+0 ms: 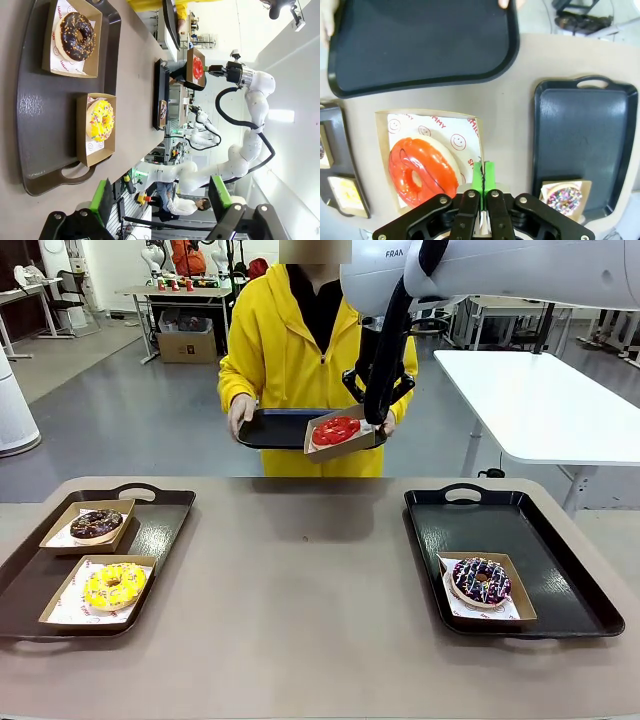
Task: Individually package the donuts and arrange them on the tray.
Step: Place the picked Paper togo box on the Handle tray.
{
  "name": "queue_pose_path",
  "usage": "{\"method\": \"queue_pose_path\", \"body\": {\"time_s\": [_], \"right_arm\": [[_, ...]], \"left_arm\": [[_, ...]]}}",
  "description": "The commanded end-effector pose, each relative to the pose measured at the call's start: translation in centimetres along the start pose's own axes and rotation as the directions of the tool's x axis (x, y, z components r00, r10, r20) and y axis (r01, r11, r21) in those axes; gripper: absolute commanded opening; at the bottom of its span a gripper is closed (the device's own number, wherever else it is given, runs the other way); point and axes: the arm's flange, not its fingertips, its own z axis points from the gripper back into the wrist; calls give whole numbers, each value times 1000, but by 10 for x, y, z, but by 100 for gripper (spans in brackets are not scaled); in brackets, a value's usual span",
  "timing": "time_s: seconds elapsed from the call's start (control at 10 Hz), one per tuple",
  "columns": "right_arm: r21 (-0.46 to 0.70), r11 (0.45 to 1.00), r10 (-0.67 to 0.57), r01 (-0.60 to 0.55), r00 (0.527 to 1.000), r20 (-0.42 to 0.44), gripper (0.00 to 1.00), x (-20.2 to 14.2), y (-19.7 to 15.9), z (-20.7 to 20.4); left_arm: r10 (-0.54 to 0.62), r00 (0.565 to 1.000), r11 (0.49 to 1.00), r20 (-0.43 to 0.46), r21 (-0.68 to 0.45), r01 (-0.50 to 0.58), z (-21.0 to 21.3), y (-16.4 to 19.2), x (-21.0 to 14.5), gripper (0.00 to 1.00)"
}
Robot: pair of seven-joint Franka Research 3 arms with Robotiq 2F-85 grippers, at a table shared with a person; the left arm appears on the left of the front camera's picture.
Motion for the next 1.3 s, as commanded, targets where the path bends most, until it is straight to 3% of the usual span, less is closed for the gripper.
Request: {"method": "queue_pose_path", "body": {"time_s": [0.0,0.3,0.6,0.7,1.1,1.2], "right_arm": [[-68,997,32,-29,999,41,1,-21,-40,34],[-85,996,-10,19,995,98,1,-58,-127,69],[-3,1000,12,-12,993,116,1,-66,-210,36],[42,999,11,-18,988,157,1,-62,-234,15],[122,992,19,-42,983,183,1,-39,-260,-60],[46,999,8,-16,985,172,1,-52,-260,-33]], "left_arm": [[-1,1000,1000,5,19,1,-1,-1,-6,100],[-1,1000,1000,5,19,1,-1,-1,-6,100],[-1,1000,1000,5,19,1,-1,-1,-6,100],[-1,1000,1000,5,19,1,-1,-1,-6,100],[-1,1000,1000,5,19,1,-1,-1,-6,100],[-1,1000,1000,5,19,1,-1,-1,-6,100]]}}
